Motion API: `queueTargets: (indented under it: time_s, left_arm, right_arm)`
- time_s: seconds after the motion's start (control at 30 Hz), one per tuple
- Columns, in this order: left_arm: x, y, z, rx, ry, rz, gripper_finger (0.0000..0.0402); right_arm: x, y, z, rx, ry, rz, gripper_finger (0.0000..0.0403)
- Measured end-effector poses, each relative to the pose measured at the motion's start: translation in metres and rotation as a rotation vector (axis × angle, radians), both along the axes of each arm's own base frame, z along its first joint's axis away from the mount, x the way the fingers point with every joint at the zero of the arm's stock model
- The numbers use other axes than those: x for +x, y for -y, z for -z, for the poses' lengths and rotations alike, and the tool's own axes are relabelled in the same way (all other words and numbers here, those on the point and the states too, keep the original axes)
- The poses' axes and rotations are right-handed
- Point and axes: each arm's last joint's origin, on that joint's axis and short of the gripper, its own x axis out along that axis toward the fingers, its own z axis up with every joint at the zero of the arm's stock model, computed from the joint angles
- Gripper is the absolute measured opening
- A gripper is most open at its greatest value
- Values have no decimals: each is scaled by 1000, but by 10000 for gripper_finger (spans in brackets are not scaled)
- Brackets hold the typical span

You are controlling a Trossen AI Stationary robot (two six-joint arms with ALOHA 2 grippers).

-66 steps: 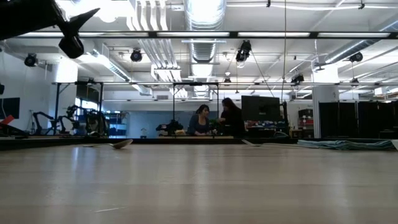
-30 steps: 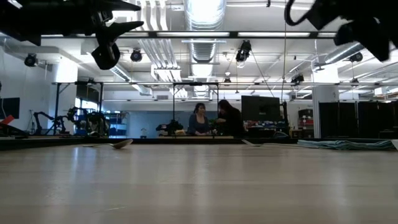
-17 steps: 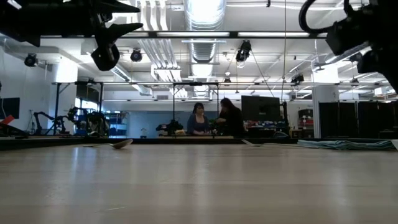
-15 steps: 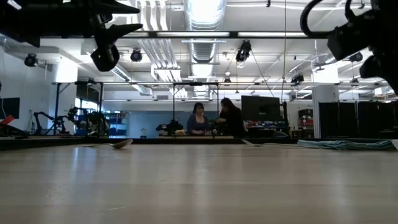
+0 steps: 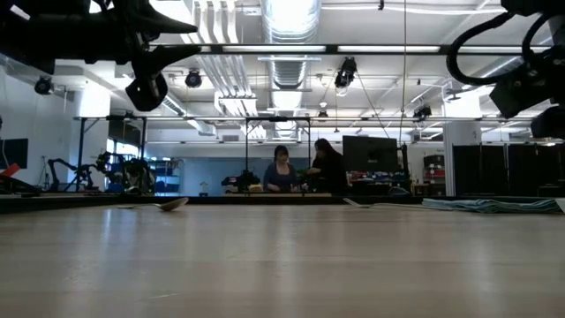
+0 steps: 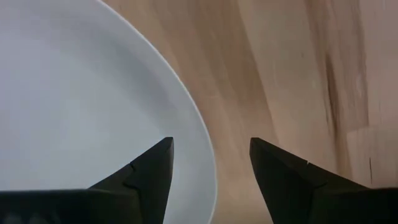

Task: Set table place
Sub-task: Move the white plate to the center of the table

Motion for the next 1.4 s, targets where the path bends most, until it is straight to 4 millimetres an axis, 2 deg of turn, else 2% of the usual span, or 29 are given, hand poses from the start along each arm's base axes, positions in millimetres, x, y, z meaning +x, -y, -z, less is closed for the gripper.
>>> queueTargets:
  time_s: [0.37,0.57,0.83,0.97,1.23,1.4]
  left_arm:
    - [4,0,9,2,-48,0,101]
    - [7,0,15,3,-80,-1,101]
    - [10,0,19,4,-103,-1,101]
    - [9,0,18,4,-99,-1,101]
    - [7,0,15,4,-80,-1,100]
    - [7,0,15,4,-82,-1,89]
  right_arm:
    - [-3,-6,9,62,26,-39,206]
    - [-8,-5,19,75,4,27,206]
    - [-8,-4,21,74,10,60,199]
    - [-10,-3,23,68,2,71,158]
    - [-12,-2,31,87,33,54,25]
    - [-8,3,36,111,72,107,13]
